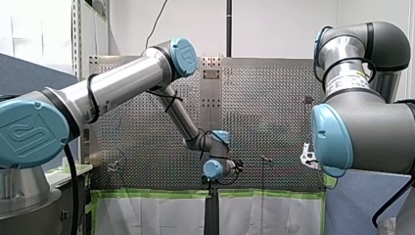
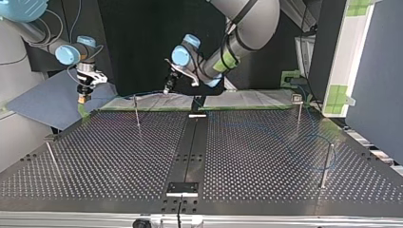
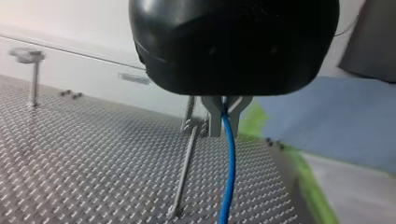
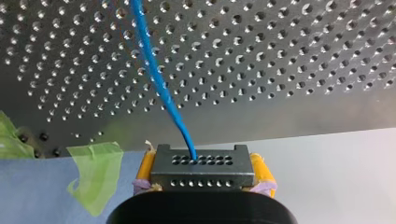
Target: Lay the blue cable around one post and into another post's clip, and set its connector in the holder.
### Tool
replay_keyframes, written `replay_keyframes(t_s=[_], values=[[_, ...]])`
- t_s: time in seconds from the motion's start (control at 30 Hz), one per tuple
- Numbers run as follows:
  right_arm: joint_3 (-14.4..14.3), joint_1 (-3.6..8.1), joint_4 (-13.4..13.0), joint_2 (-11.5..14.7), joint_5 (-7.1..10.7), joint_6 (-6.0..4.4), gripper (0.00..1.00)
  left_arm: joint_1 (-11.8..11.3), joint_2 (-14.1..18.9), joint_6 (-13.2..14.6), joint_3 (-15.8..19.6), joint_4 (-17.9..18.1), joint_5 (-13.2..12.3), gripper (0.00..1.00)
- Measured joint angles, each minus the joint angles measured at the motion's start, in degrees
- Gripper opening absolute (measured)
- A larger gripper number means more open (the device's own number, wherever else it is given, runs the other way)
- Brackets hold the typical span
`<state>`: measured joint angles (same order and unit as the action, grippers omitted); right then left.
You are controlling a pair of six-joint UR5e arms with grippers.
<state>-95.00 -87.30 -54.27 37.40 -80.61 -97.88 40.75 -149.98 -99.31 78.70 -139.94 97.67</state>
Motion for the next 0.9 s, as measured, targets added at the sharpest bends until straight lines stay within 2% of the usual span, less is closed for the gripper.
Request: replay_keyframes(t_s=[0.2, 0.37, 0.57, 0.9], values=[[-0.05, -0.31, 0.71, -0.11, -0.47, 1.02, 0.0, 1.42, 0.01, 2.15, 1.24, -0.31, -0.06, 0.0], [-0.06, -0.61, 1.04, -0.18, -0.56, 1.4, 0.0, 2.41, 0.0, 2.58, 1.55, -0.27, -0.07, 0.0], [-0.05, -0.7, 0.61, -0.2, -0.58, 1.19, 0.0, 2.53, 0.01, 1.9, 0.9, -0.32, -0.07, 0.0], [0.01, -0.37, 0.0, -0.22, -0.29, 0.22, 0.0, 2.02, 0.01, 0.67, -1.56, -1.34, -0.05, 0.0]])
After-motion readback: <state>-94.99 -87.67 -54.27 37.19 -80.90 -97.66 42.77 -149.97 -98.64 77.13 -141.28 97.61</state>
